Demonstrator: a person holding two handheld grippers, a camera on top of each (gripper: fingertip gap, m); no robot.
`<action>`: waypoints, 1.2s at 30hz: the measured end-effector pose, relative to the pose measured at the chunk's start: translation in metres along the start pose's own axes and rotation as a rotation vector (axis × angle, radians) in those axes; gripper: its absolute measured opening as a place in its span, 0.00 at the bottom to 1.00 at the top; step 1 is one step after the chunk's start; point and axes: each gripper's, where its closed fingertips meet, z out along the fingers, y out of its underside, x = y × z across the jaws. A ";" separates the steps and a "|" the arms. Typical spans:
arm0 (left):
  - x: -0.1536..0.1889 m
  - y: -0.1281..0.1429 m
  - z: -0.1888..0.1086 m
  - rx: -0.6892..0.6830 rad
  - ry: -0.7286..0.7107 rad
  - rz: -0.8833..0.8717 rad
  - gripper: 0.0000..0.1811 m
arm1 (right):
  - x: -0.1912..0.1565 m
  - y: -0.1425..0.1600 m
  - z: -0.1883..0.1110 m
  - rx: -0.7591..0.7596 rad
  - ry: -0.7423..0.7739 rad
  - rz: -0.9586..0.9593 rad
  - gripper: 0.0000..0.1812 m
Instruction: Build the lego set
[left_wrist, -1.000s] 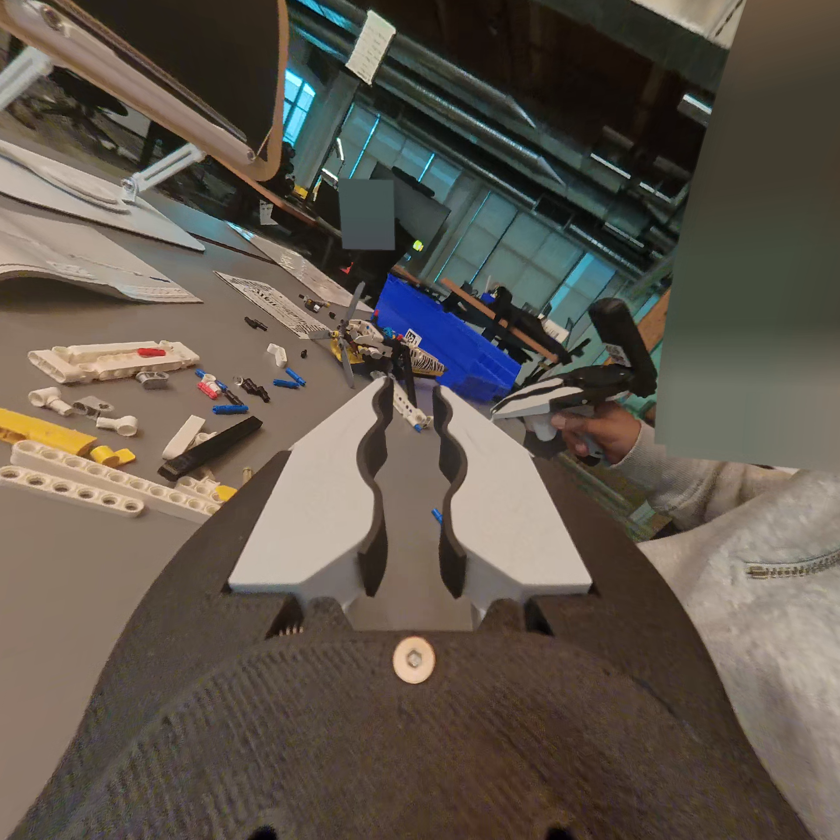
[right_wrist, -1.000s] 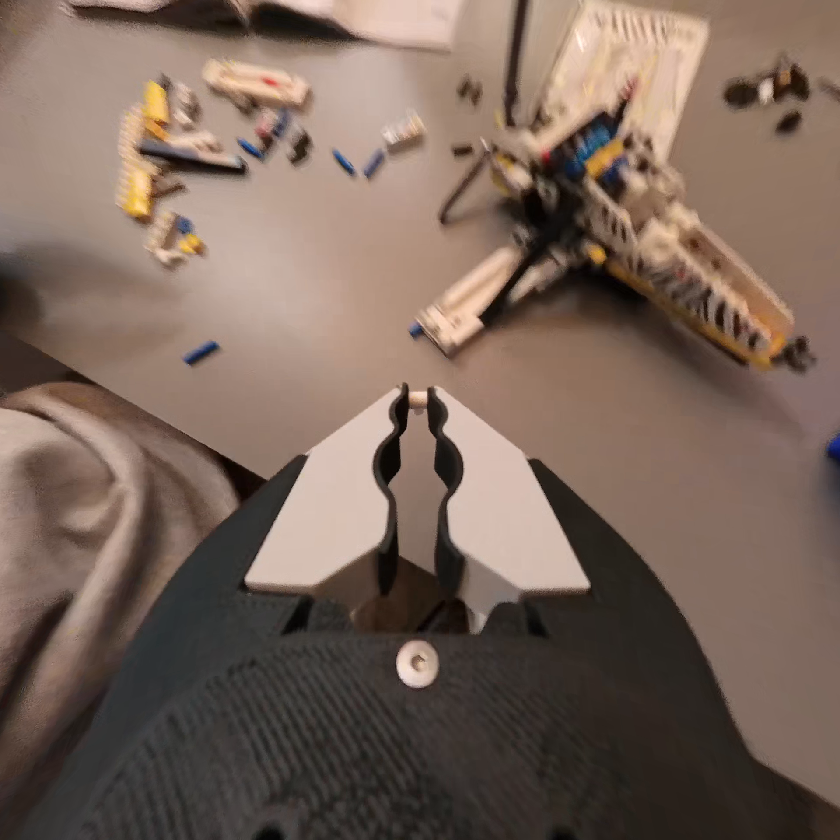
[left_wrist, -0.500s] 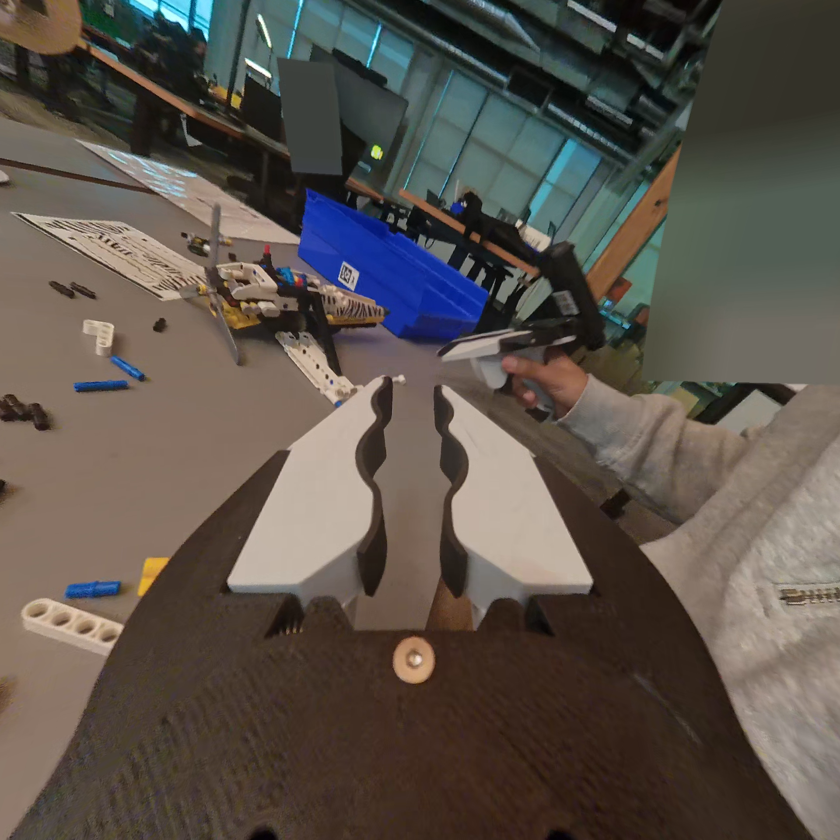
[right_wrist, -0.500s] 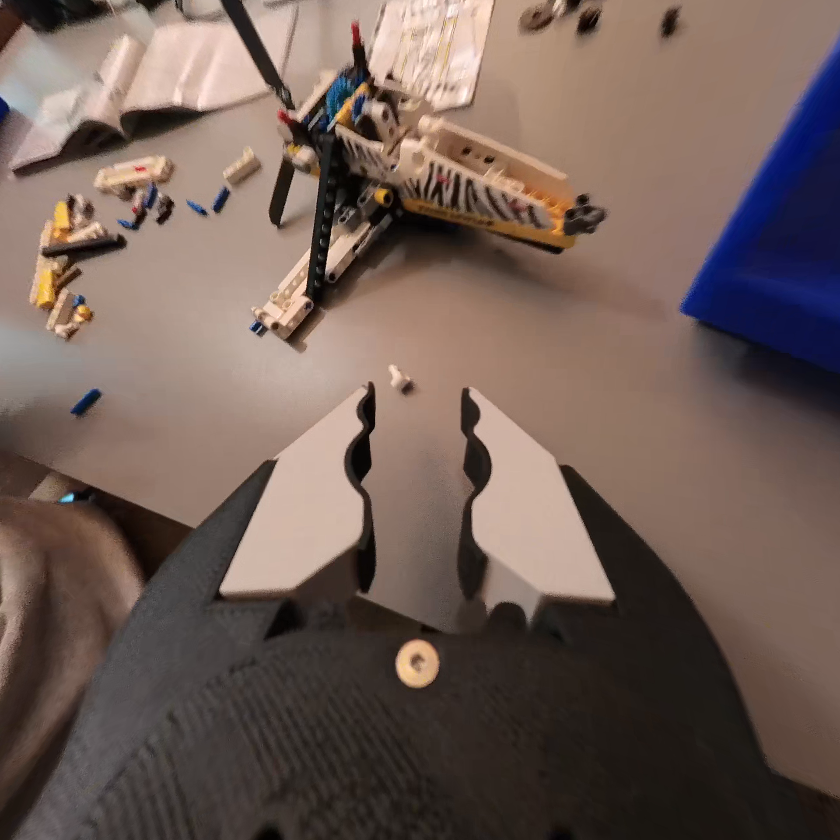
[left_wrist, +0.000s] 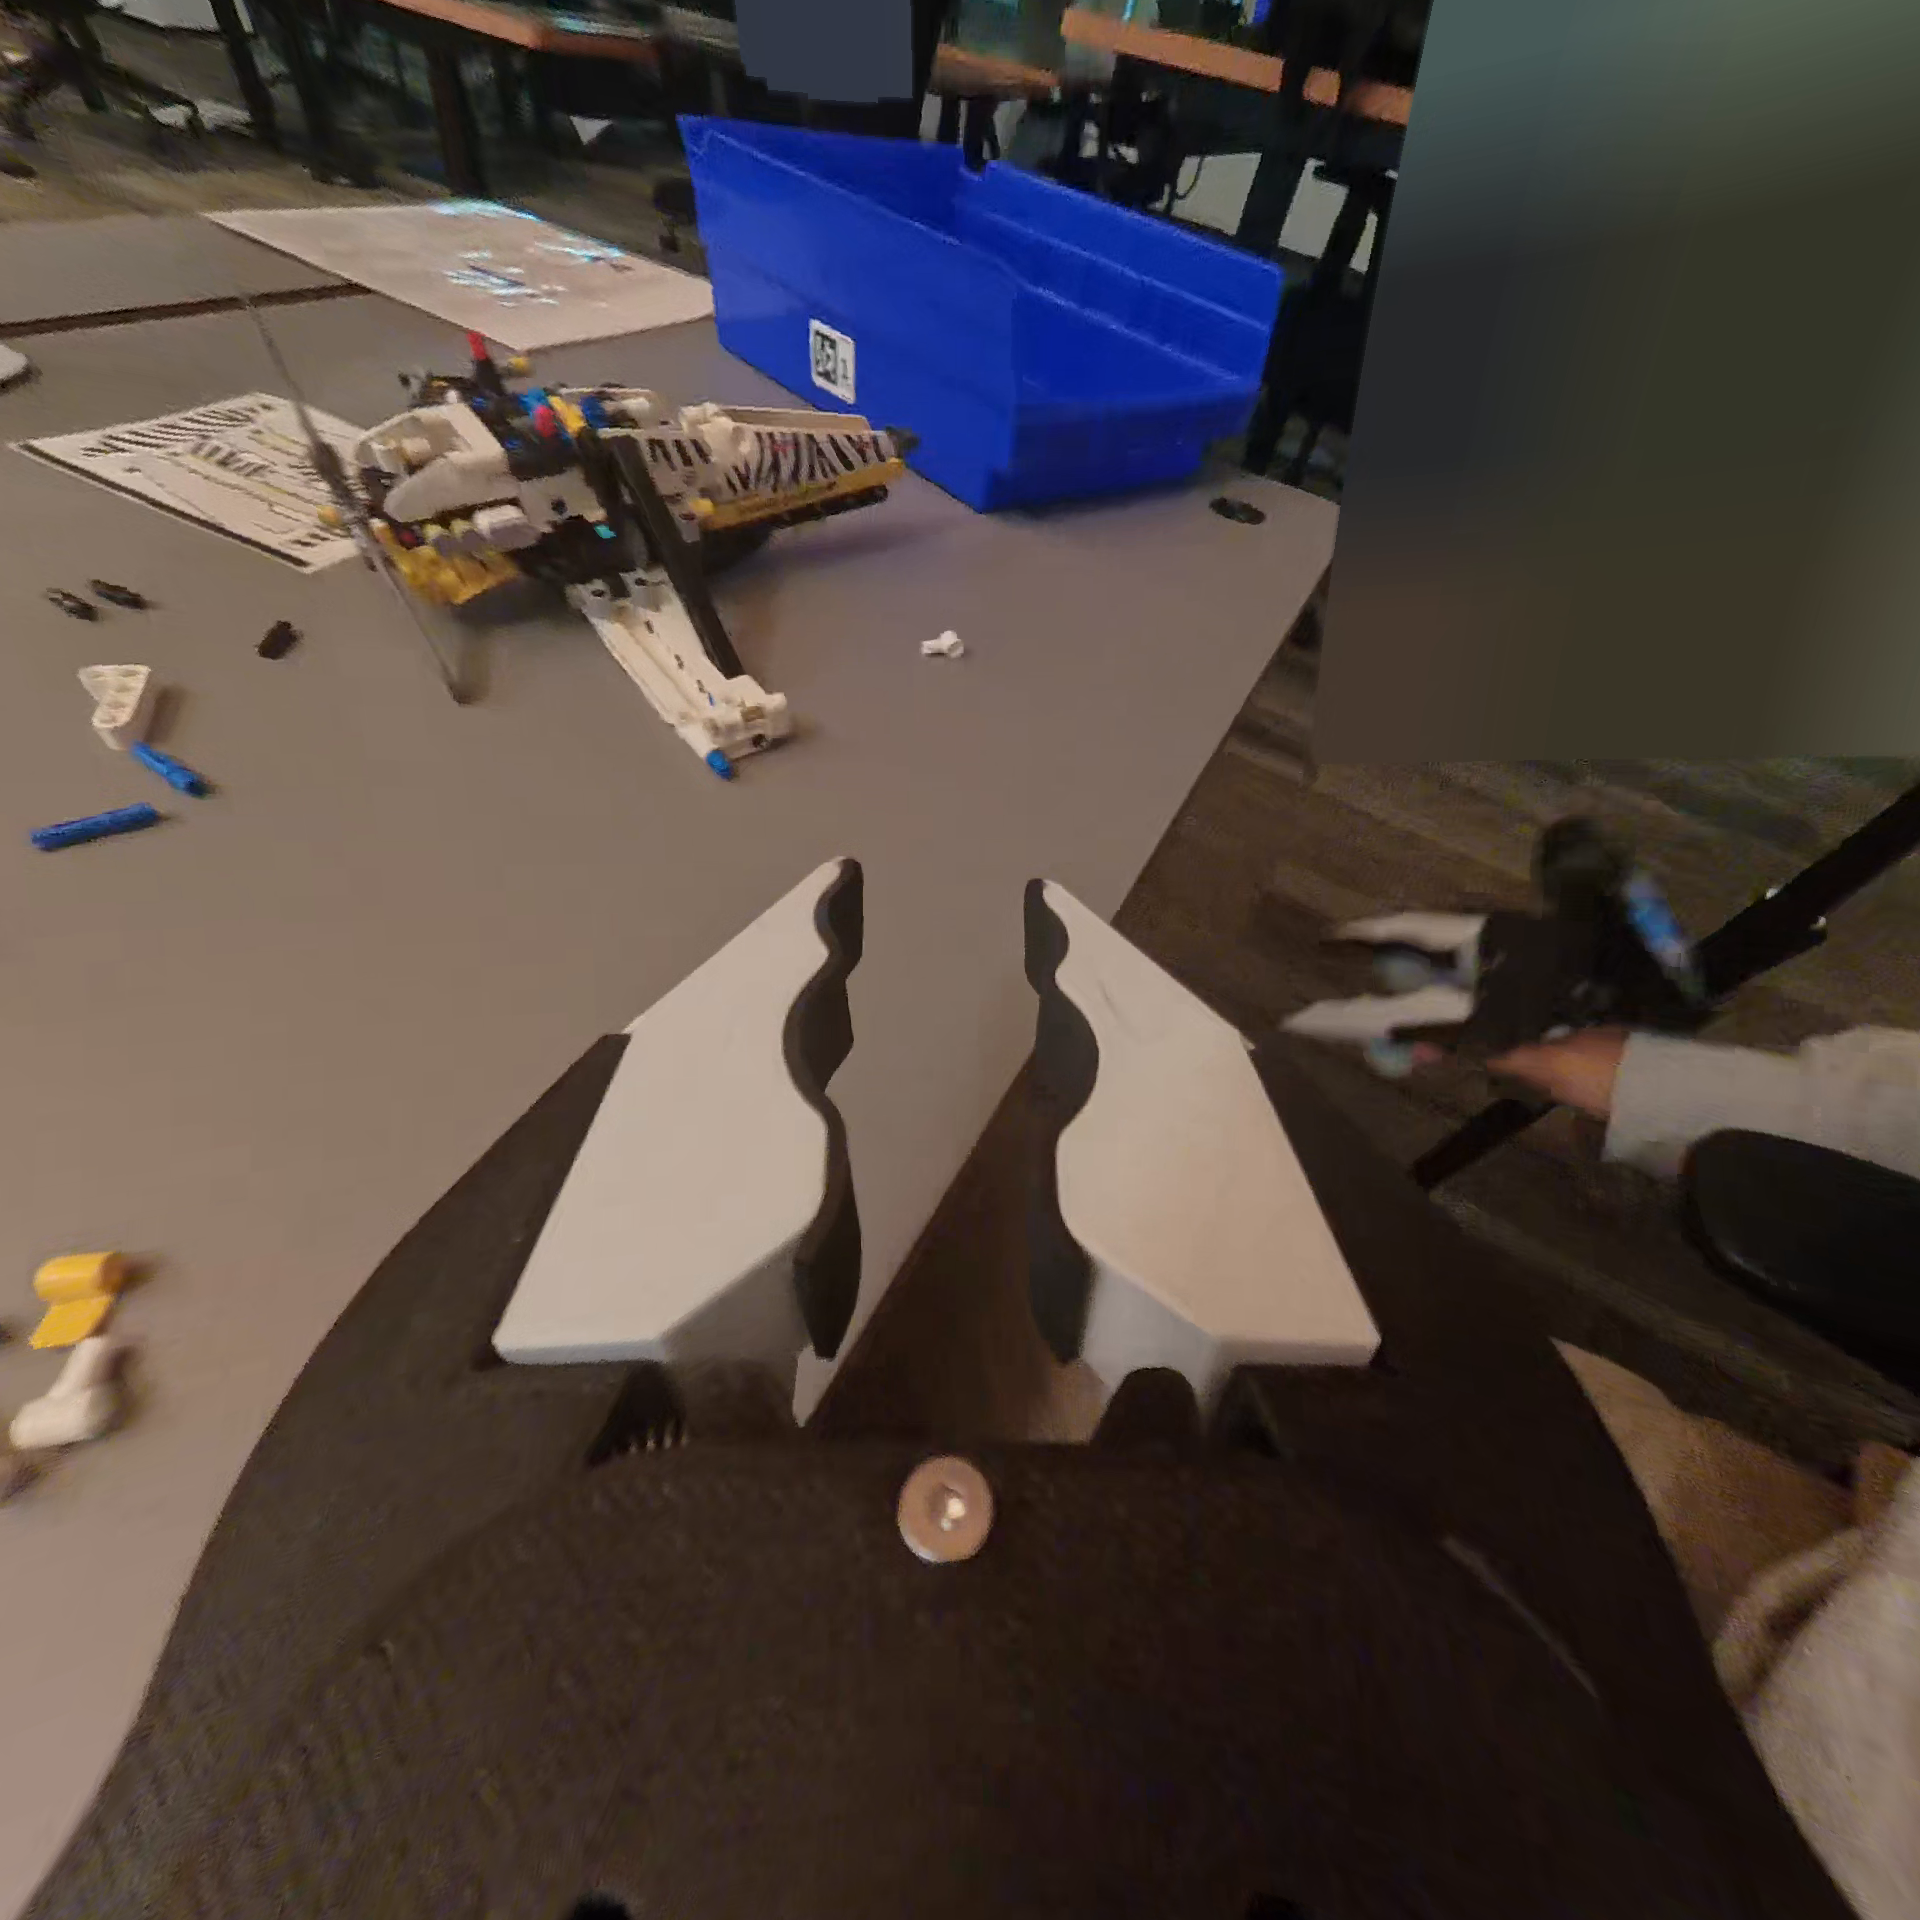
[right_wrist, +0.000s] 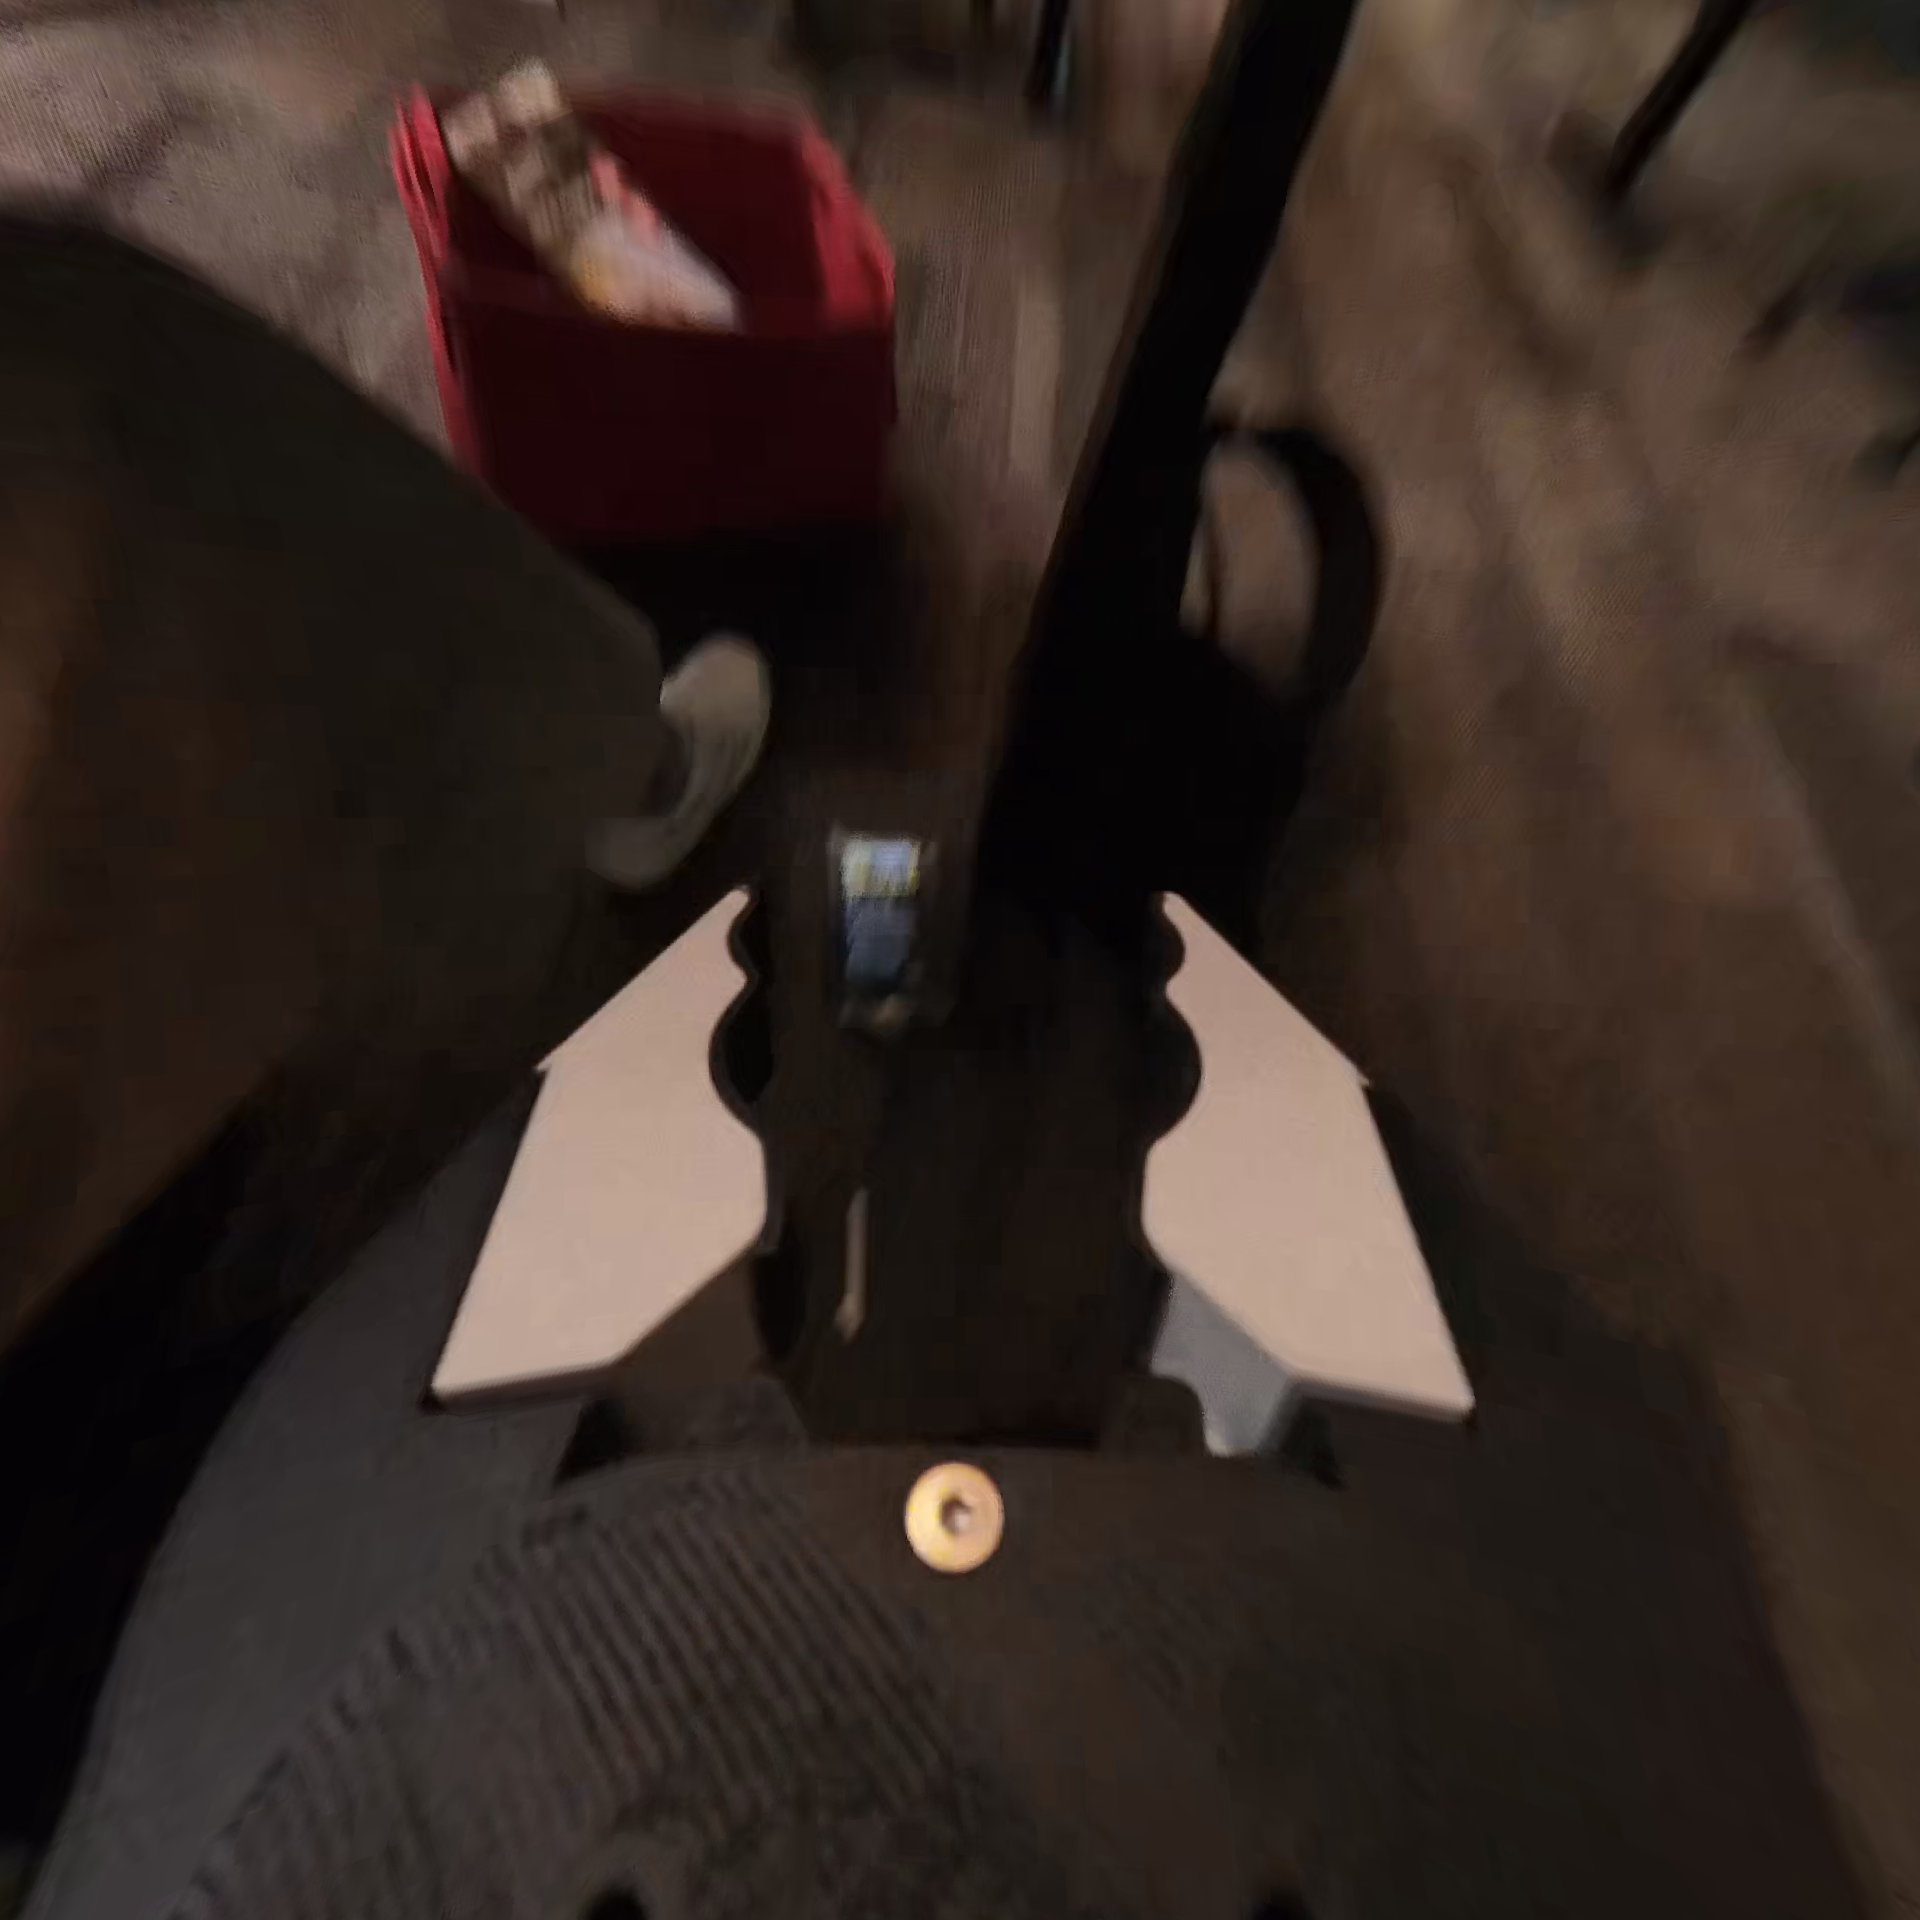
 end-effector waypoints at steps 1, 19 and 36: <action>0.007 0.001 0.003 0.013 0.009 -0.003 0.16 | -0.005 0.047 0.017 -0.063 -0.040 0.068 0.38; 0.068 0.037 0.085 -0.228 0.078 -0.049 0.15 | -0.058 0.432 0.254 -0.849 -0.110 0.364 0.17; 0.114 0.032 0.084 -0.171 0.240 -0.143 0.18 | -0.052 0.189 0.152 -0.216 -0.486 0.860 0.04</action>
